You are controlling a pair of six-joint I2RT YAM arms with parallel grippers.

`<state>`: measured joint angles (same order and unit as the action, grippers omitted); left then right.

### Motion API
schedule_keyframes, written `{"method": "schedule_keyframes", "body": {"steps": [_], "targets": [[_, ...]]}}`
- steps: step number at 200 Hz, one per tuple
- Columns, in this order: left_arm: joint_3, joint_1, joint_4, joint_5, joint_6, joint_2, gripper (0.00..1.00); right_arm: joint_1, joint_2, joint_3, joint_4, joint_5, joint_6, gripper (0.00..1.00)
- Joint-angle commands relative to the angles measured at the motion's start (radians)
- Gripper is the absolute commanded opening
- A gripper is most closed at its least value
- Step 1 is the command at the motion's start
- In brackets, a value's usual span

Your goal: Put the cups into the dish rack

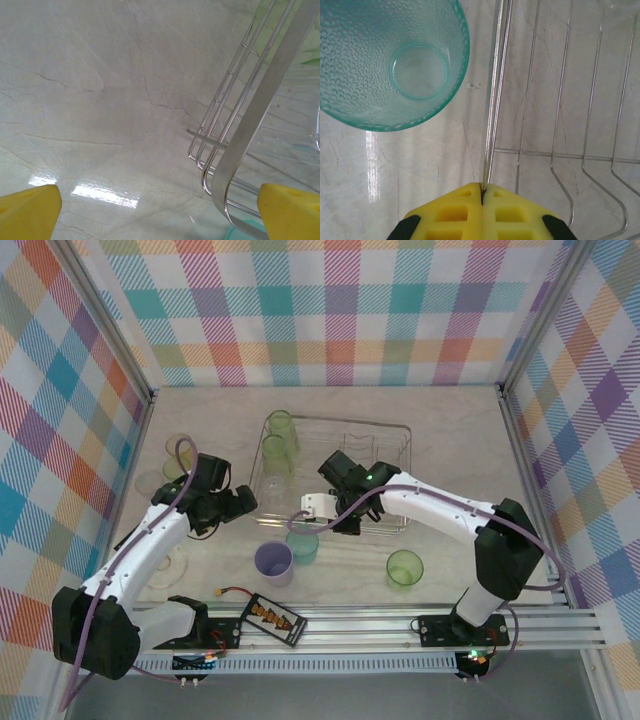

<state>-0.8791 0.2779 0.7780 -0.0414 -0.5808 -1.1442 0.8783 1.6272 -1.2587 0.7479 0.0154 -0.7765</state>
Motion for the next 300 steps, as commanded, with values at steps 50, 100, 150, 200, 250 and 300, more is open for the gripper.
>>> {"method": "schedule_keyframes", "body": {"steps": [50, 100, 150, 200, 250, 300], "targets": [[-0.003, -0.013, 0.0, 0.008, -0.005, 0.017, 1.0, 0.016, -0.121, 0.128, 0.05, -0.067, -0.099, 0.0], [-0.003, -0.013, 0.001, 0.008, -0.008, 0.027, 1.0, 0.021, -0.168, 0.147, 0.055, -0.119, -0.059, 0.03], [0.001, -0.013, 0.012, -0.019, -0.008, 0.066, 1.0, 0.026, -0.199, 0.016, 0.099, -0.171, 0.218, 0.47], [0.032, -0.013, -0.028, -0.046, 0.027, 0.185, 1.0, 0.047, -0.124, -0.196, 0.318, -0.253, 0.565, 0.53], [0.108, -0.013, -0.082, -0.057, 0.099, 0.382, 1.0, 0.129, -0.023, -0.4, 0.423, -0.112, 0.981, 0.62], [0.179, -0.012, -0.072, -0.057, 0.119, 0.543, 1.0, 0.241, 0.08, -0.414, 0.365, -0.03, 1.162, 0.58]]}}
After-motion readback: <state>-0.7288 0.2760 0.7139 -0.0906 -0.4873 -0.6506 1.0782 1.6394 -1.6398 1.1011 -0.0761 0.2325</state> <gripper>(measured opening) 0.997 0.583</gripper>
